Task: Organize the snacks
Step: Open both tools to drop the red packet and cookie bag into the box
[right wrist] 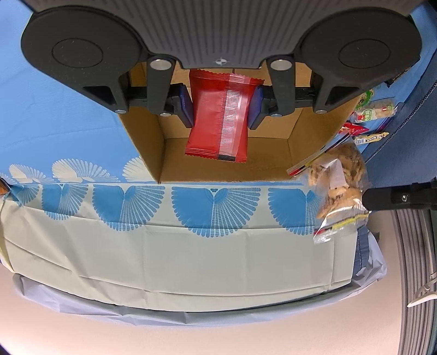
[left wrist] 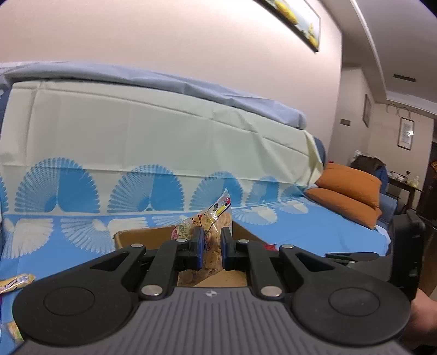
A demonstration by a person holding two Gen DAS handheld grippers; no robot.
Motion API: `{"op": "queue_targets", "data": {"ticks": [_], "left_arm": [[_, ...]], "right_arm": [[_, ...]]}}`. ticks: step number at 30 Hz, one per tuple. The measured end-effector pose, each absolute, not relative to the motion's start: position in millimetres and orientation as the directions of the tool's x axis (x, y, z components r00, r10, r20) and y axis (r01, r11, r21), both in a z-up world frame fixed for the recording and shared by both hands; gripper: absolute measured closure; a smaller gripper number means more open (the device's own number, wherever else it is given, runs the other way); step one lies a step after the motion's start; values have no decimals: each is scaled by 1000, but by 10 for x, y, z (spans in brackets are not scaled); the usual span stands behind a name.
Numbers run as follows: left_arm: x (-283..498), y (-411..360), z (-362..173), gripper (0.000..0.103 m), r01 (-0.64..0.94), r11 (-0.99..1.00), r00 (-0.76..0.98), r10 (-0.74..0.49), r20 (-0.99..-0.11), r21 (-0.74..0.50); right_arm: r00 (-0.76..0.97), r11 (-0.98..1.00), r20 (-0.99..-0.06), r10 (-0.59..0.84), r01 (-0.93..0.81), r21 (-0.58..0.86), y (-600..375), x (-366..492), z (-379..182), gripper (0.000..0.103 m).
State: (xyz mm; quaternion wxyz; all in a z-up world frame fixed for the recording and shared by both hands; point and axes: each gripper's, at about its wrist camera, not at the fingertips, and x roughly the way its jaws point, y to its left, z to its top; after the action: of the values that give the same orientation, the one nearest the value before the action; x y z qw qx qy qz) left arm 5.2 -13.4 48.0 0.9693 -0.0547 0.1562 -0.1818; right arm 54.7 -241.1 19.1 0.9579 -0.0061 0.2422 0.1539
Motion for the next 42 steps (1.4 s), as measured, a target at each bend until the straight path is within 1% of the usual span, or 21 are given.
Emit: {"op": "queue_targets", "data": {"ticks": [6,13,16,18,20,23,30,32,34,42], "left_arm": [[24,-216,484,90,373,914,875,-404,-267,-158],[59,-287,464,90,387,909,865,-416,-280,-155],[88,-320,433,88,395,904,850,-427,-308,-163],[102,-322,419,88,391,905,849,-424,-314,-166],[98,-307,423,85,387,906,851,-423,-312,-174],[107,-284,423,84,381,906,851,-422,-313,-184],[82,-296,430,84,379,907,850,-419,-319,-183],[77,-298,431,75,372,911,854,-411,-320,-179],[78,-291,428,71,368,912,854,-408,-323,-179],[90,-242,390,71,352,918,853,-394,-341,-180]], "right_arm": [[834,951,-466,294,-304,56,-2410,542,189,59],[836,952,-467,289,-302,48,-2410,546,193,58],[838,957,-473,272,-287,43,-2406,555,189,55],[837,961,-482,260,-275,40,-2406,564,176,43],[837,962,-484,254,-268,41,-2411,567,174,40],[839,963,-483,250,-266,37,-2418,567,166,37],[843,966,-485,234,-260,14,-2387,570,150,37],[845,966,-484,228,-257,6,-2375,563,147,37],[849,967,-478,226,-257,1,-2363,553,147,37],[855,967,-466,227,-255,1,-2322,531,149,39]]}}
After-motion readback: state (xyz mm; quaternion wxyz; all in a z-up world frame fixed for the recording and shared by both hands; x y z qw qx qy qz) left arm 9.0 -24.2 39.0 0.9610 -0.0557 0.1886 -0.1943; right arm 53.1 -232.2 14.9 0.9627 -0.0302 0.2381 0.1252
